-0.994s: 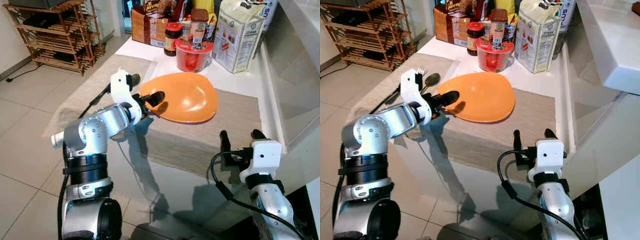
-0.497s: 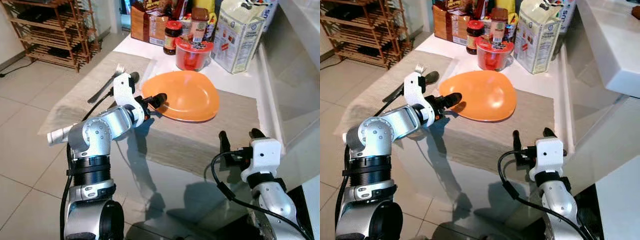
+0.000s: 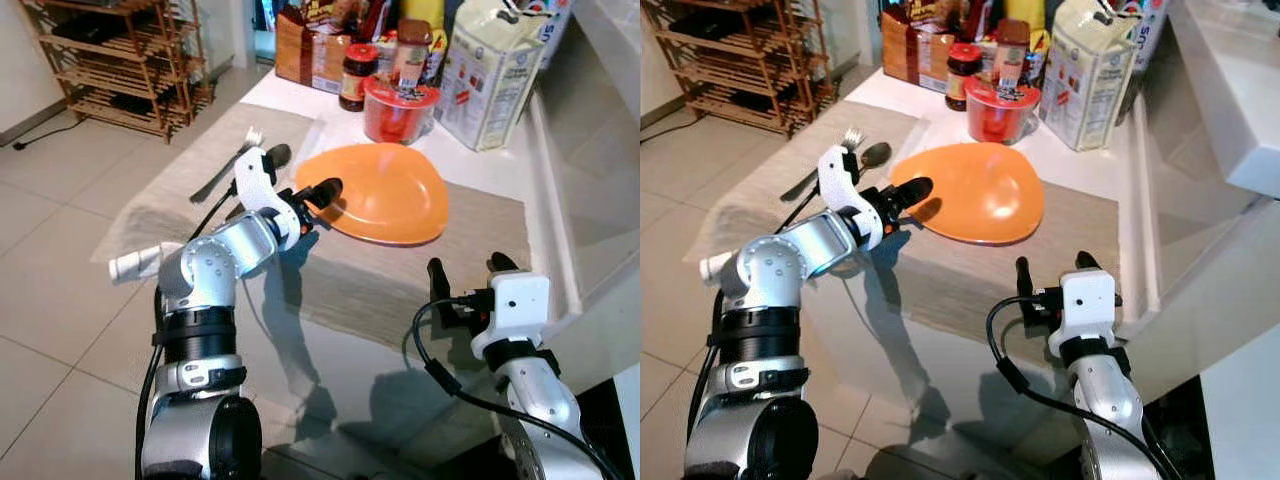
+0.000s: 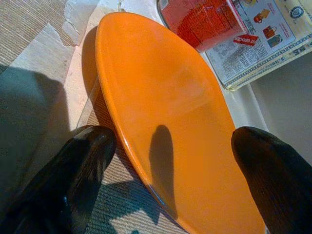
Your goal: Setting the table
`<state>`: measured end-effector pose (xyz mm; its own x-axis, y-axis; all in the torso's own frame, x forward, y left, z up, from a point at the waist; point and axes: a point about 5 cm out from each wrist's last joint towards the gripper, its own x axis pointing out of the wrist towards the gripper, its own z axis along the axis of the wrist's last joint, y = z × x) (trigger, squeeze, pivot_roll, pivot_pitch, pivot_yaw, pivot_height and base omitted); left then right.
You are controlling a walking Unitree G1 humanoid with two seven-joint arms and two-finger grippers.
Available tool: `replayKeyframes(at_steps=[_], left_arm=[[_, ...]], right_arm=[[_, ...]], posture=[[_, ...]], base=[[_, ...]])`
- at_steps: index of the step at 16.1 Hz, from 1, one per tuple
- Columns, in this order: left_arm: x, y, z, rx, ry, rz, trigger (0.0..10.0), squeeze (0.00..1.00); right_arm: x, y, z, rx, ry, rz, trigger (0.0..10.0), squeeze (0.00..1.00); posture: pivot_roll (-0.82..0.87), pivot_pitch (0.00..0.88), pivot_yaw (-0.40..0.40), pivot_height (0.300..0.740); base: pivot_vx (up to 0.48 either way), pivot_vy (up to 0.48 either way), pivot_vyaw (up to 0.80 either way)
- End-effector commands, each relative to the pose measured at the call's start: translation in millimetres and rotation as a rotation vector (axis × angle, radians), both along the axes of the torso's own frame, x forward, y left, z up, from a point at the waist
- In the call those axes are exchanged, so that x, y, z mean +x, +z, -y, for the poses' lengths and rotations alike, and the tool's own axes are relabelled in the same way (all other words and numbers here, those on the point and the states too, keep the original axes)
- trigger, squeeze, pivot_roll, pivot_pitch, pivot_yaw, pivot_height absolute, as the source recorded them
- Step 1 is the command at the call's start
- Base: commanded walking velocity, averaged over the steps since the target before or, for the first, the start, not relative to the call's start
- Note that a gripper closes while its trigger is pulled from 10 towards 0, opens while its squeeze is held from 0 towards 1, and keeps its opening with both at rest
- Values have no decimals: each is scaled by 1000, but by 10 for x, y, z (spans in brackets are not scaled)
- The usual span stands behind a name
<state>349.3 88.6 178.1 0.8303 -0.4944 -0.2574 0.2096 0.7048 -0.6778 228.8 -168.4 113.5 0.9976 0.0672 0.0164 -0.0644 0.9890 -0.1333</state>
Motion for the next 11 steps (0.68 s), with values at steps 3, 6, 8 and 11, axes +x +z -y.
replayKeyframes(at_steps=[3,6,8,11], left_arm=[[59,-195,207,57,-54,-62,10000,0],[70,-282,344,76,-96,-106,10000,0],[58,-347,432,110,-133,-132,10000,0],[80,-343,451,118,-162,-117,0,0]], right_arm=[[-7,40,64,-29,-10,-2,10000,0],[-36,44,92,-30,-34,2,10000,0],[-62,30,102,-26,-53,2,10000,0],[-101,71,151,-18,-61,22,10000,0]], posture=[[-104,19,-66,740],[-122,16,-53,740],[-133,6,-36,740],[-134,0,-22,740]], base=[[0,0,0],[0,0,0],[0,0,0],[0,0,0]])
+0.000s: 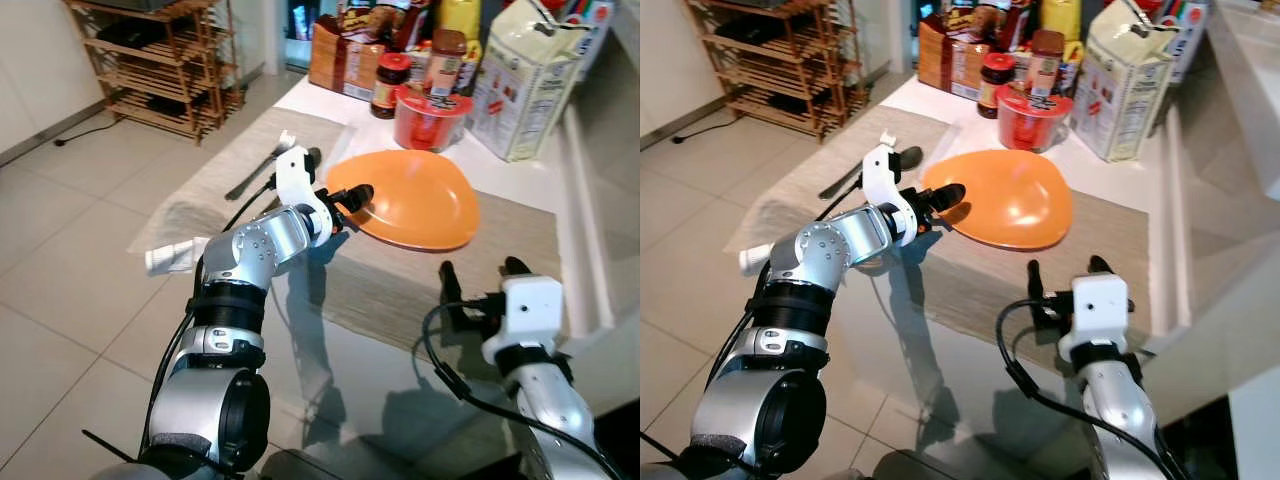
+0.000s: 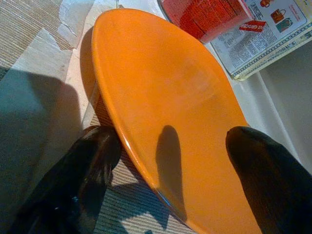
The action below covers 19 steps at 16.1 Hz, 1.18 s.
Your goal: Setting the table
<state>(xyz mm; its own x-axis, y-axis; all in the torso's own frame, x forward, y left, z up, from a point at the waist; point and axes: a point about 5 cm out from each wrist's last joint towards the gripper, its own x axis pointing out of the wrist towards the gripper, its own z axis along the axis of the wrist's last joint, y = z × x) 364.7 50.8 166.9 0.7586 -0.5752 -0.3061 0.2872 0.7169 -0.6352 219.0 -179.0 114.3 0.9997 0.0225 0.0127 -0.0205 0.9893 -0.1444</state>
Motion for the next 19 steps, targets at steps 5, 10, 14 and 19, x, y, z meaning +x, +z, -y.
replayKeyframes(at_steps=[5,10,14,19], left_arm=[[-56,-272,81,24,-65,-126,0,0],[-94,-316,150,24,-111,-148,0,0],[-72,-267,171,68,-131,-62,0,0],[33,136,62,76,-102,191,0,0]], right_arm=[[-201,72,86,-15,15,-5,10000,0],[-204,55,9,7,12,-10,10000,0],[-144,58,7,9,8,-2,10000,0],[-105,55,-31,13,15,2,10000,0]], posture=[[-152,3,-12,740],[-156,0,-12,740],[-153,0,-13,740],[-132,0,-16,740]], base=[[0,0,0],[0,0,0],[0,0,0],[0,0,0]])
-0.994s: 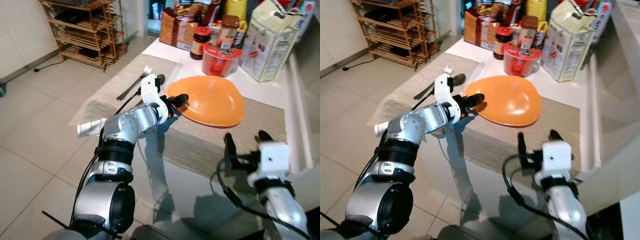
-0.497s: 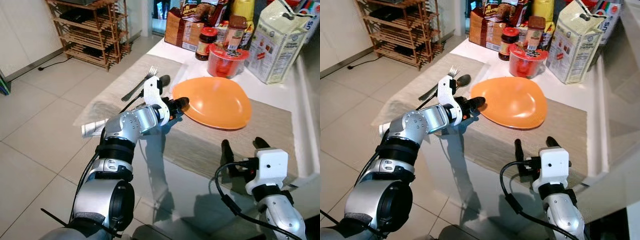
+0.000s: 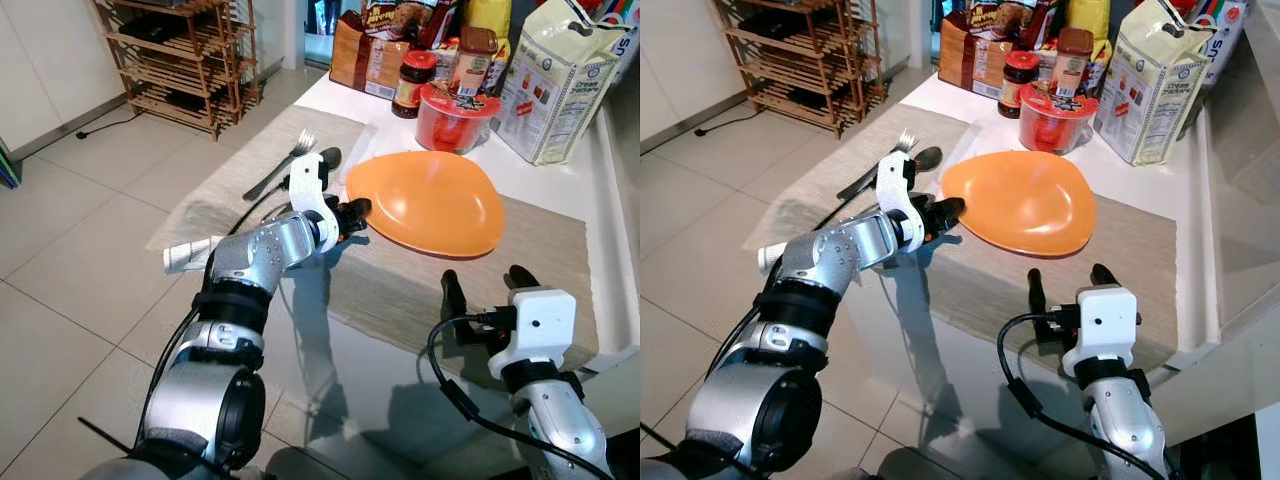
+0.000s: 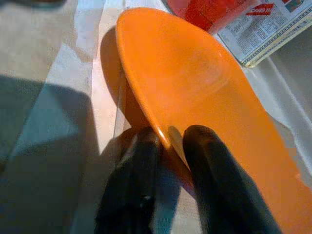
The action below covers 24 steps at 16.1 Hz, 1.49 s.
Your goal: Setting the table
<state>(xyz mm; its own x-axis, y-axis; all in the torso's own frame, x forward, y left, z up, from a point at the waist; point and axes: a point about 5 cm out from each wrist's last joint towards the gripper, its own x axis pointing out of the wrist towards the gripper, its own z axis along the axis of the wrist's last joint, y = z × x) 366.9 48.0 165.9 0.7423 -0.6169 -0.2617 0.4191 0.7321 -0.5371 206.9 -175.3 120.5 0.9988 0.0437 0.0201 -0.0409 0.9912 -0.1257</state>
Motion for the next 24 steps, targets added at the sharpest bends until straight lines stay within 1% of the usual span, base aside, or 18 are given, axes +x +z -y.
replayKeyframes(at_steps=[1,3,4,5,8,9,10,11,12,13,14,15,17,18,19,20,22,24], left_arm=[[14,200,20,-10,-20,93,0,0],[16,406,-60,-47,-6,179,0,0],[15,434,-79,-49,-2,193,0,0],[15,438,-112,-41,5,211,0,0],[1,339,-176,-7,31,214,0,0],[-4,339,-226,-18,74,224,0,0],[33,428,-321,-37,175,287,0,0],[45,445,-345,-34,201,302,0,0],[74,490,-396,-37,261,351,0,0],[100,448,-426,5,309,362,0,0],[111,428,-434,49,328,377,0,0],[113,435,-436,67,334,390,0,0],[76,552,-337,86,292,477,0,0],[69,563,-321,85,284,484,0,0],[9,619,-191,26,222,521,0,0],[-28,629,-111,-9,180,523,0,0],[-49,631,-46,-36,151,522,0,0],[-81,696,31,-38,110,574,0,0]], right_arm=[[19,-8,5,-6,-6,-5,10000,0],[30,-21,-4,-3,-2,-7,10000,0],[30,-24,-6,-3,-2,-8,10000,0],[33,-31,-12,-3,1,-11,10000,0],[35,-43,-13,-5,4,-15,10000,0],[28,-56,-8,-7,4,-20,10000,0],[22,-65,-6,-9,4,-23,10000,0],[23,-67,-5,-9,4,-24,10000,0],[25,-72,-5,-10,6,-25,10000,0],[36,-77,-7,-11,9,-26,10000,0],[44,-78,-9,-12,11,-25,10000,0],[47,-77,-10,-13,11,-25,10000,0],[53,-85,-9,-14,12,-26,10000,0],[54,-87,-10,-14,13,-26,10000,0],[49,-99,-13,-14,12,-29,10000,0],[44,-110,-19,-13,11,-32,10000,0],[40,-124,-26,-12,10,-36,10000,0],[44,-134,-28,-12,8,-37,10000,0]], posture=[[-132,0,-16,740],[-129,1,-16,740],[-122,4,-19,740],[-118,5,-22,740],[-118,9,-21,740],[-119,12,-21,740],[-119,13,-22,740],[-118,12,-23,740],[-116,11,-24,740],[-116,10,-26,740],[-116,10,-26,740],[-116,10,-26,740],[-116,9,-27,740],[-116,10,-26,740],[-116,10,-25,740],[-116,9,-22,740],[-116,7,-20,740],[-116,6,-20,740]], base=[[0,0,0],[0,0,0],[0,0,0],[0,0,0],[0,0,0],[0,0,0],[0,0,0],[0,0,0],[0,0,0],[0,0,0],[0,0,0],[0,0,0],[0,0,0],[0,0,0],[0,0,0],[0,0,0],[0,0,0],[0,0,0]])
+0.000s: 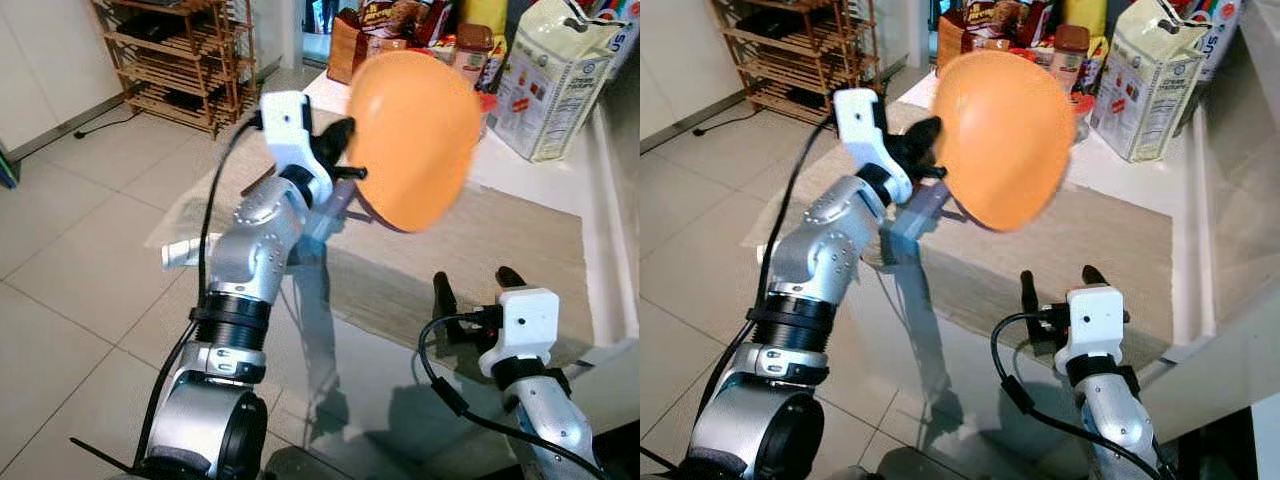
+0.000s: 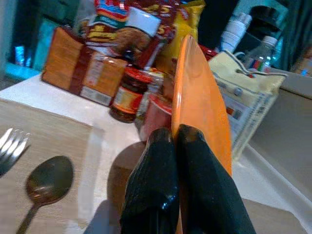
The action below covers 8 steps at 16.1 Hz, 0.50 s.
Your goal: Setting the table
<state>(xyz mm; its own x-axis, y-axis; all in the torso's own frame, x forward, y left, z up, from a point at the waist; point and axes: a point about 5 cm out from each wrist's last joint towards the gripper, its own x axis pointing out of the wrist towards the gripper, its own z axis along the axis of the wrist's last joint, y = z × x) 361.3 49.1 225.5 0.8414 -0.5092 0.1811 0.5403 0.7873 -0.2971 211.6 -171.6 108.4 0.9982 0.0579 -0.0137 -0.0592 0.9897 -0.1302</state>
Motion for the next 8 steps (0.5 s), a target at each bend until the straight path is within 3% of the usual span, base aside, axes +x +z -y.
replayKeyframes(at_steps=[1,5,8], left_arm=[[-49,151,83,-1,-46,80,0,0],[-45,214,68,16,-32,129,0,0],[74,179,-94,148,88,187,0,0]], right_arm=[[-1,-19,5,-6,-8,-4,10000,0],[-3,-30,-3,-6,-10,-4,10000,0],[-8,-33,-8,-6,-12,-2,10000,0]], posture=[[-116,6,-18,740],[-116,4,-16,740],[-116,3,-13,740]], base=[[0,0,0],[0,0,0],[0,0,0]])
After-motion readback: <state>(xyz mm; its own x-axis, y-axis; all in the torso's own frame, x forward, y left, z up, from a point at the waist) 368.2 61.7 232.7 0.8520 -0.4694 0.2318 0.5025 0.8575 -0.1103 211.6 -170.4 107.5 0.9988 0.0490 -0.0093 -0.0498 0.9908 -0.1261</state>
